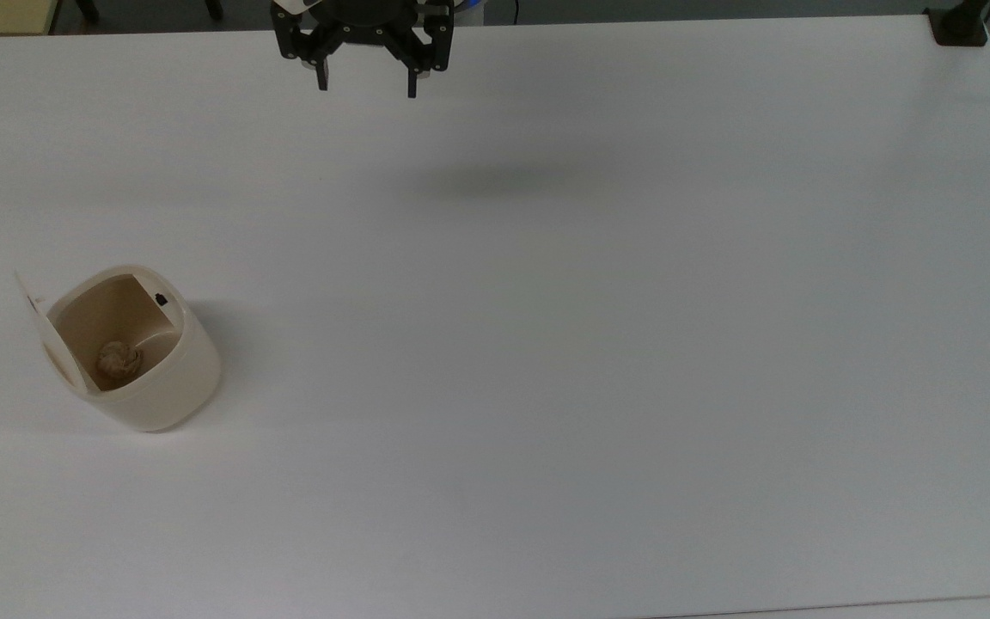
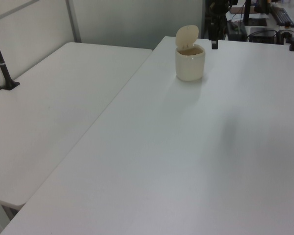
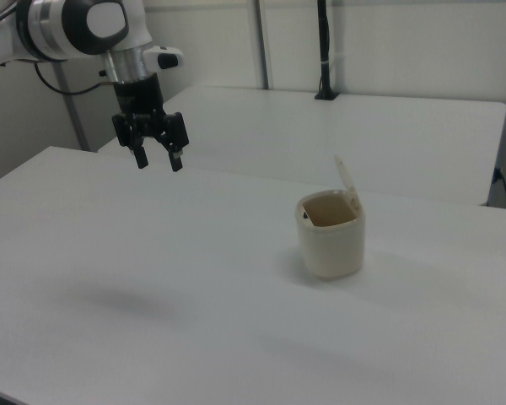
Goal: Open the trash bin
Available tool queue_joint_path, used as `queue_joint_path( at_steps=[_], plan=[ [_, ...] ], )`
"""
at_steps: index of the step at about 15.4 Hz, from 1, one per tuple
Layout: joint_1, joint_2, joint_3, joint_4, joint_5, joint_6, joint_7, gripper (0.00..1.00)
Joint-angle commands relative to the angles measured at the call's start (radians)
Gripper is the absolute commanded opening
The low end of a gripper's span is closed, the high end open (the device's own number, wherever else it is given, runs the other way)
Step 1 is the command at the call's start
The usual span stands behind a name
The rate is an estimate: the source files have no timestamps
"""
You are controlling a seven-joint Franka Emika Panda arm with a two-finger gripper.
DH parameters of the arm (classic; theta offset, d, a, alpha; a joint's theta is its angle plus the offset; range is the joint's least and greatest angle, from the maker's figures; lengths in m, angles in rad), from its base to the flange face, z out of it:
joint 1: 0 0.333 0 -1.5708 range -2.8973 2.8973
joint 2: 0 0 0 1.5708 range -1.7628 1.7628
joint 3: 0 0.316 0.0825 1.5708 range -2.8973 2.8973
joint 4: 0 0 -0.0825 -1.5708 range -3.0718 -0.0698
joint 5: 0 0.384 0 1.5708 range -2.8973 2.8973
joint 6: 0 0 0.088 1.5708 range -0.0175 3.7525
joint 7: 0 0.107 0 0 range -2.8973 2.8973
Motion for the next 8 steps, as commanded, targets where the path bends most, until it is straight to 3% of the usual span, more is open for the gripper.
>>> queue_joint_path(
  at_steps=[1, 8],
  plan=[
    [0.003, -0.027, -0.016, -0.019, -0.008, 0.003, -0.003, 1.00],
    [0.002, -0.036, -0.020, -0.015, 0.001, 0.003, -0.005, 1.00]
  ],
)
